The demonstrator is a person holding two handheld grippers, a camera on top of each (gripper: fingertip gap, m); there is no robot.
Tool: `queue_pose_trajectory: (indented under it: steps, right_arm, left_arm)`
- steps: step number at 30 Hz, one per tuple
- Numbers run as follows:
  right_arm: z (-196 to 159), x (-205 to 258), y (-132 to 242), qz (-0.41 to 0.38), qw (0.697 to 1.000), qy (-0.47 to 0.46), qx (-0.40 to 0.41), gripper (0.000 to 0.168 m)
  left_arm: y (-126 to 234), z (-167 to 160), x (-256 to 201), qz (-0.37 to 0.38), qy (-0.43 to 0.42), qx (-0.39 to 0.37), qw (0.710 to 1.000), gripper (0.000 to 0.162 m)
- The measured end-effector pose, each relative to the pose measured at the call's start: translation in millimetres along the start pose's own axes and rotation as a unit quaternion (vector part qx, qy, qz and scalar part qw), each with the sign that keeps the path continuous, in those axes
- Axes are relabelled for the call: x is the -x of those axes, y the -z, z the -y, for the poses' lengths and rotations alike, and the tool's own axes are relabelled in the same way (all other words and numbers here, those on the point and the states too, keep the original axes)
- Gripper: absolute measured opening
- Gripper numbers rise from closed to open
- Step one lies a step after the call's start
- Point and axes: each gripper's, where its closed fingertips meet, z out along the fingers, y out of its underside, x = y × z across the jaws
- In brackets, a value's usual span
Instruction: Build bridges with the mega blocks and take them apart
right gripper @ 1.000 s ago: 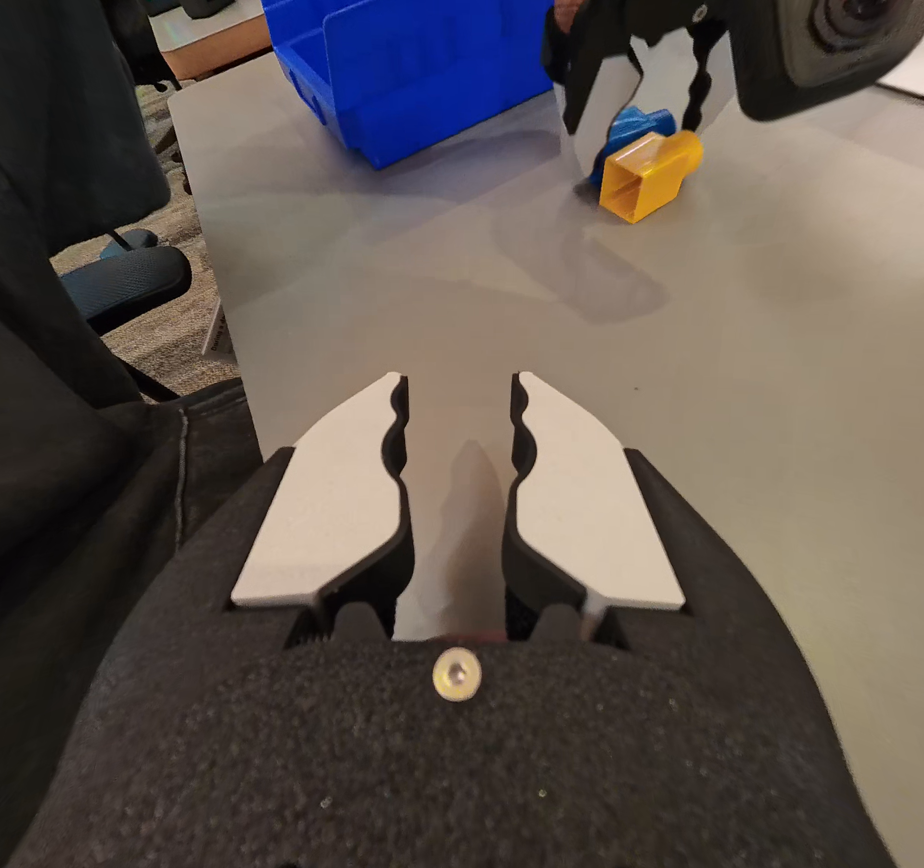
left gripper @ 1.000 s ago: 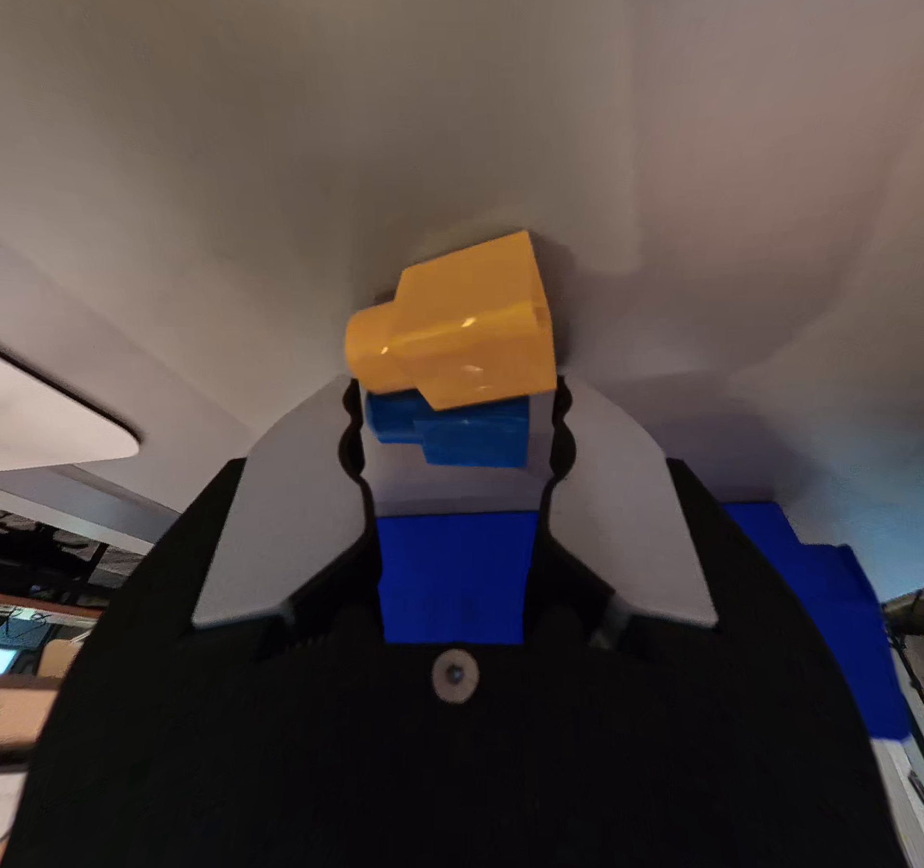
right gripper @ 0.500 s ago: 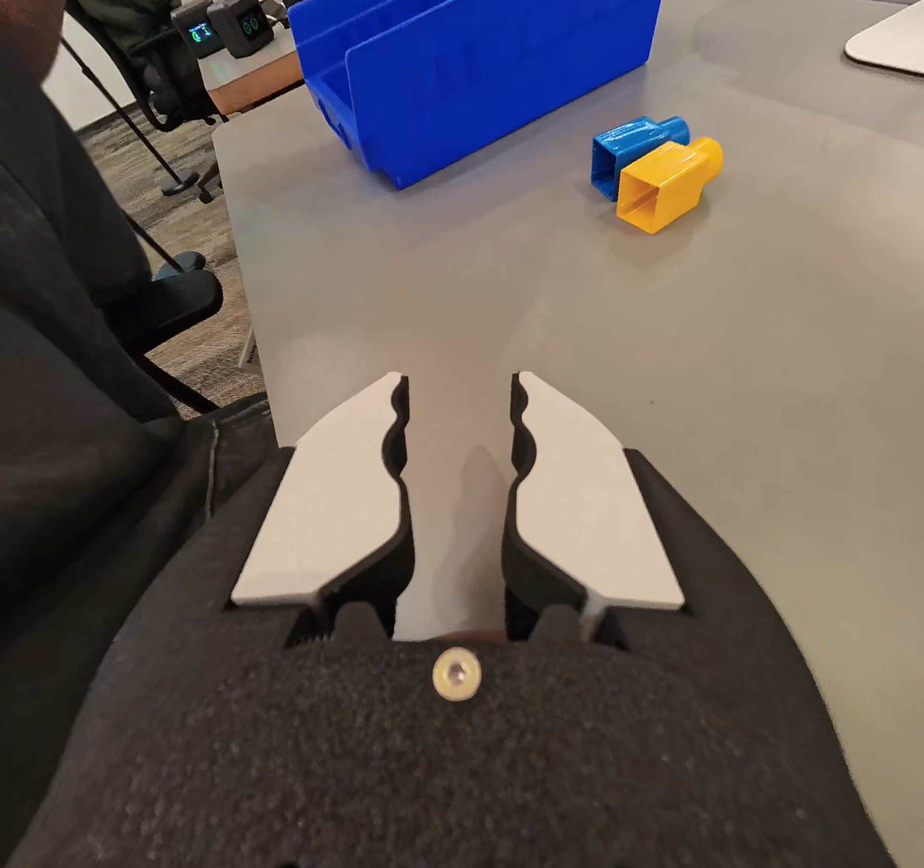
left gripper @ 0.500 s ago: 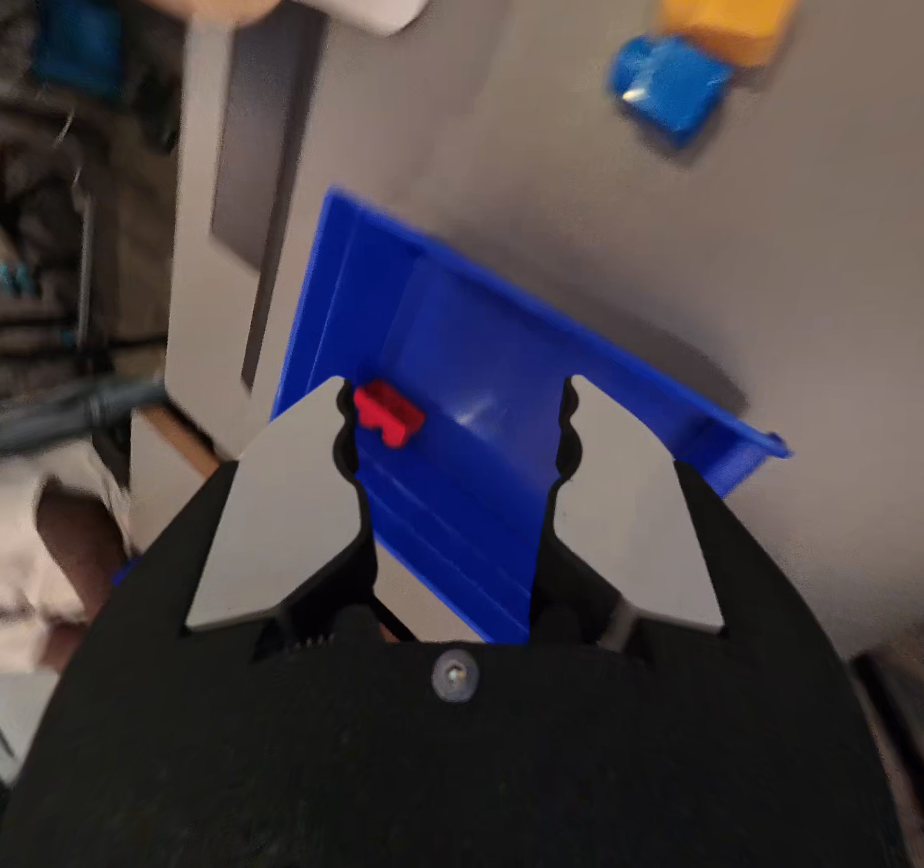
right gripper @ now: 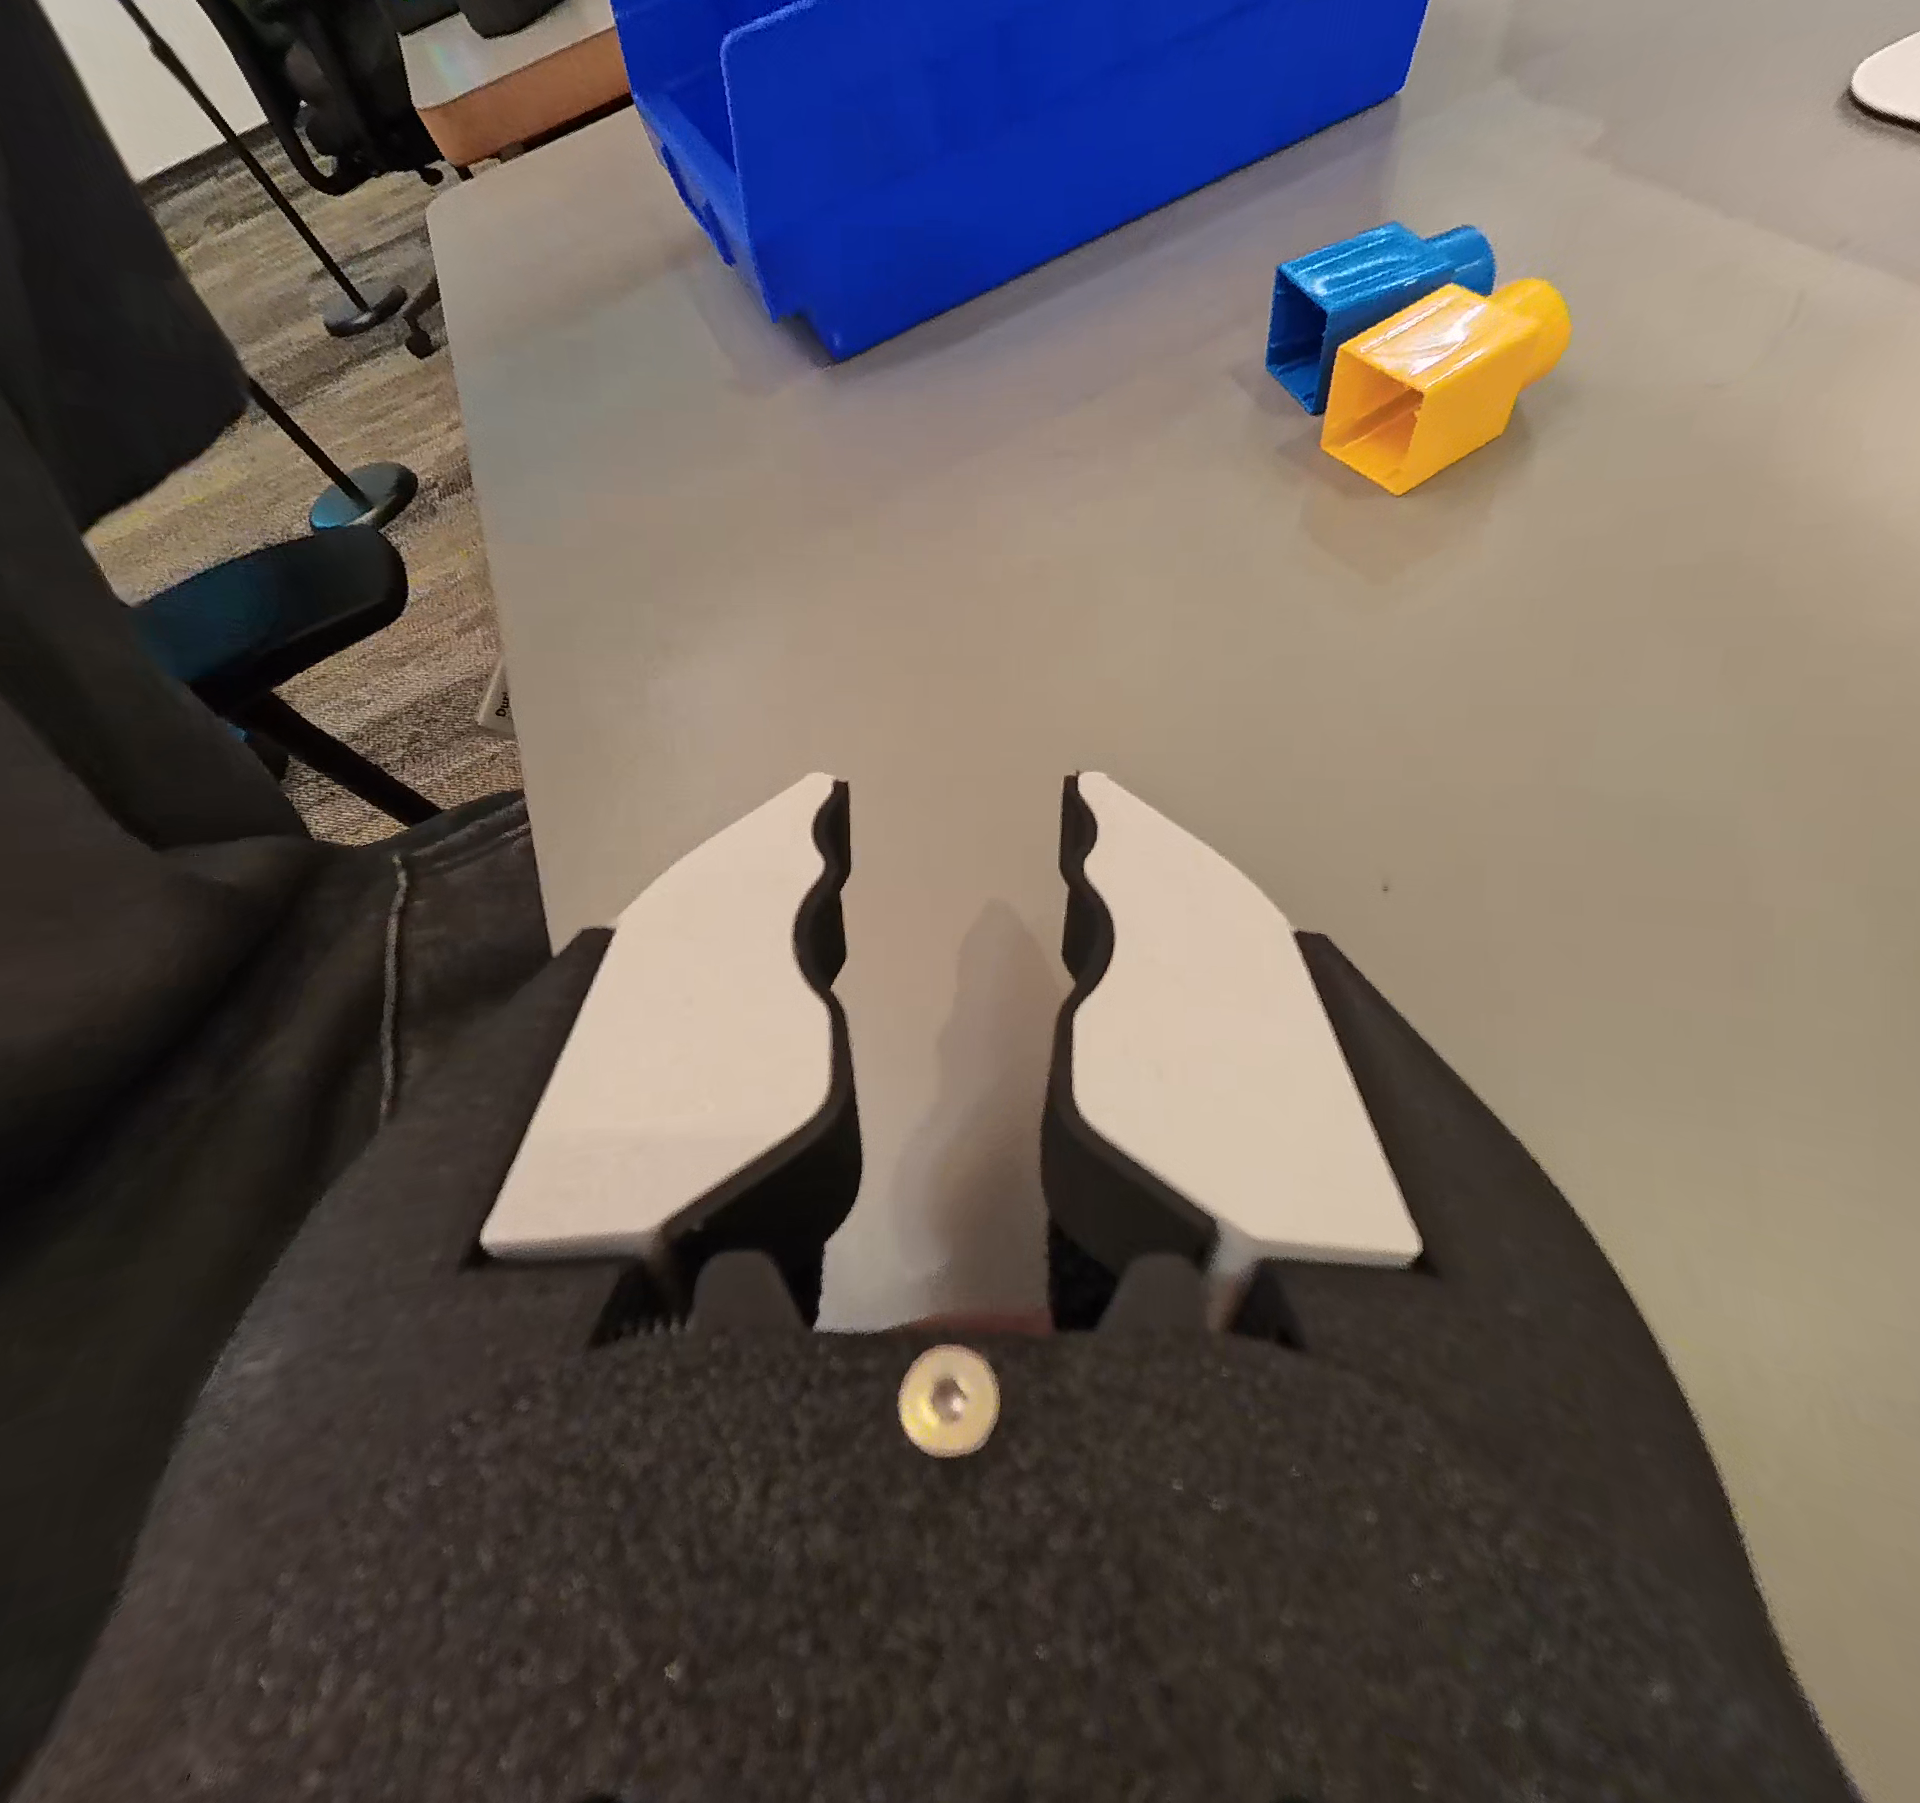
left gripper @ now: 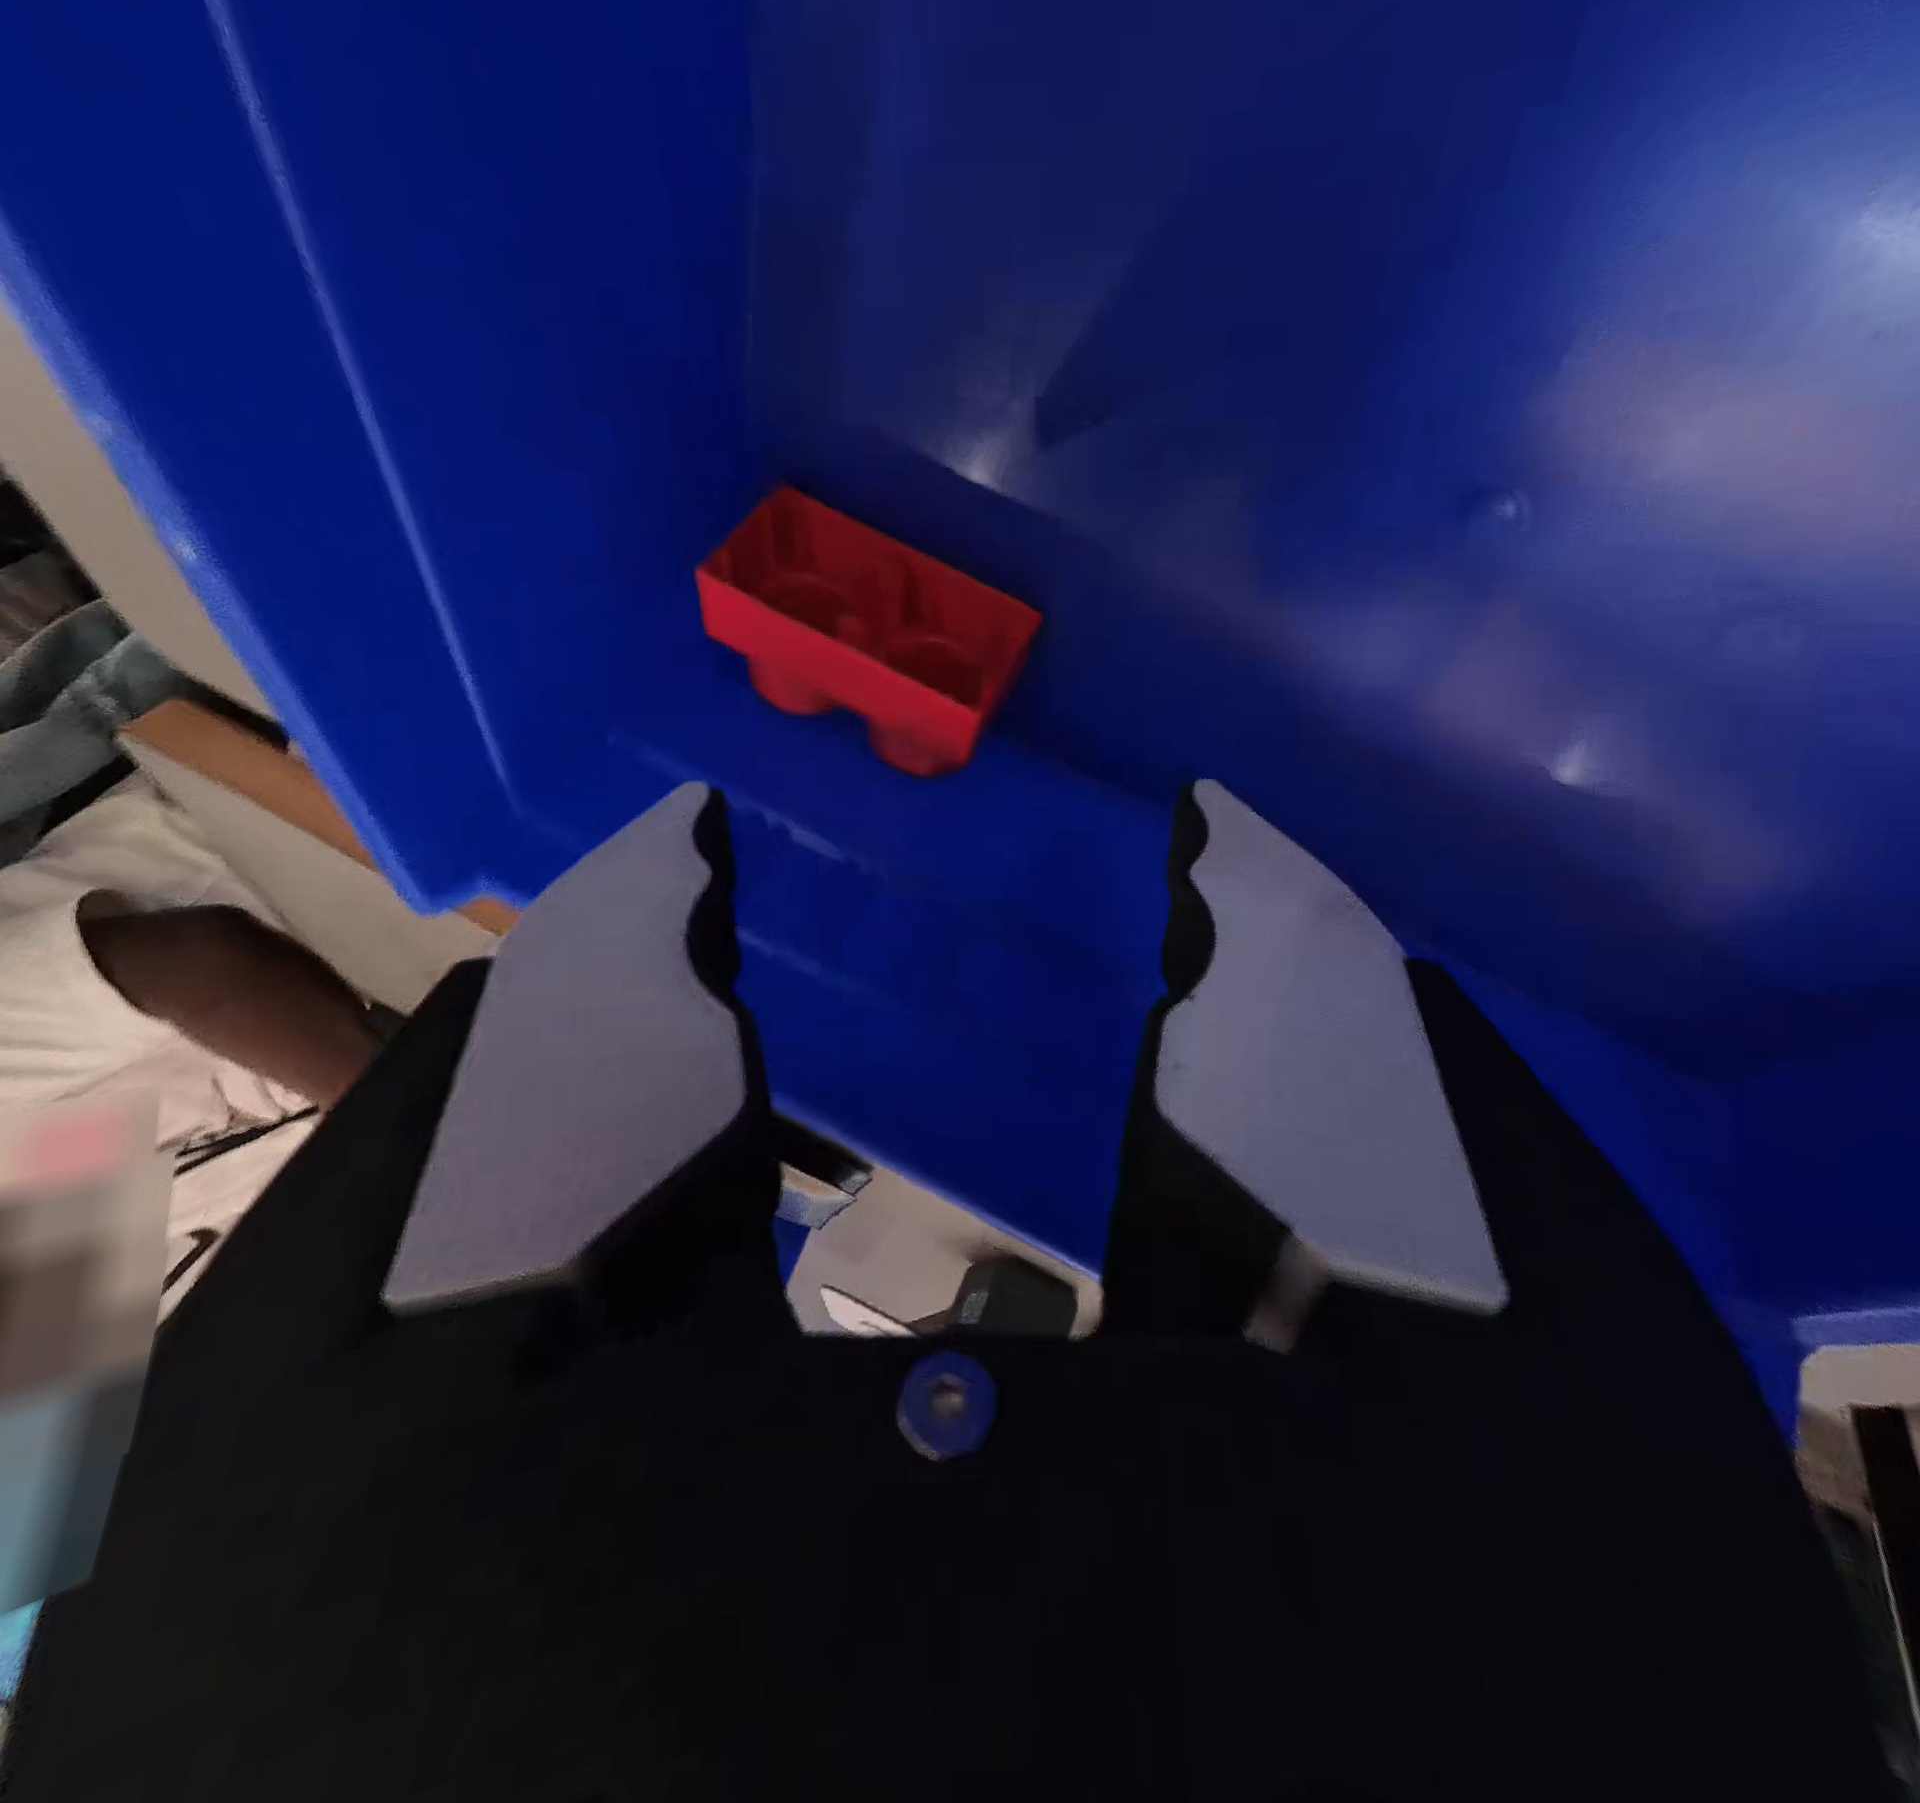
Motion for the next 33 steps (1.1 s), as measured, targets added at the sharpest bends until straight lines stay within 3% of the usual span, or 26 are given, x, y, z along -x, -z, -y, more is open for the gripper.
queue_pose_trajectory:
  steps: [11,15,21,26,30,33]
  right_arm:
    - [-3.8,-4.1,-3.9,0.009,1.000,-0.007,0.009,0.038]
    - [-4.3,-4.2,-3.1,0.009,1.000,-0.004,0.010,0.038]
    - [-4.2,-4.3,-3.2,0.012,1.000,-0.006,0.010,0.038]
    - [-2.6,-3.6,-2.1,0.012,1.000,-0.006,0.007,0.037]
    - [1.0,-4.2,0.8,0.009,1.000,-0.008,0.001,0.037]
    - [3.7,-4.2,4.1,0.004,1.000,-0.008,-0.004,0.037]
  left_arm:
    - [-35.5,13.5,17.8,-0.025,-0.111,0.101,0.988,0.080]
    - [-48.5,6.0,17.1,-0.030,-0.123,0.141,0.982,0.078]
    - [-44.6,5.7,7.9,-0.053,-0.106,0.130,0.984,0.076]
    - [-2.7,10.1,4.2,-0.035,-0.086,0.062,0.994,0.076]
    - [69.5,31.2,-5.6,-0.003,-0.093,-0.019,0.996,0.076]
    - [129.7,70.6,-24.7,0.016,-0.128,-0.093,0.987,0.076]
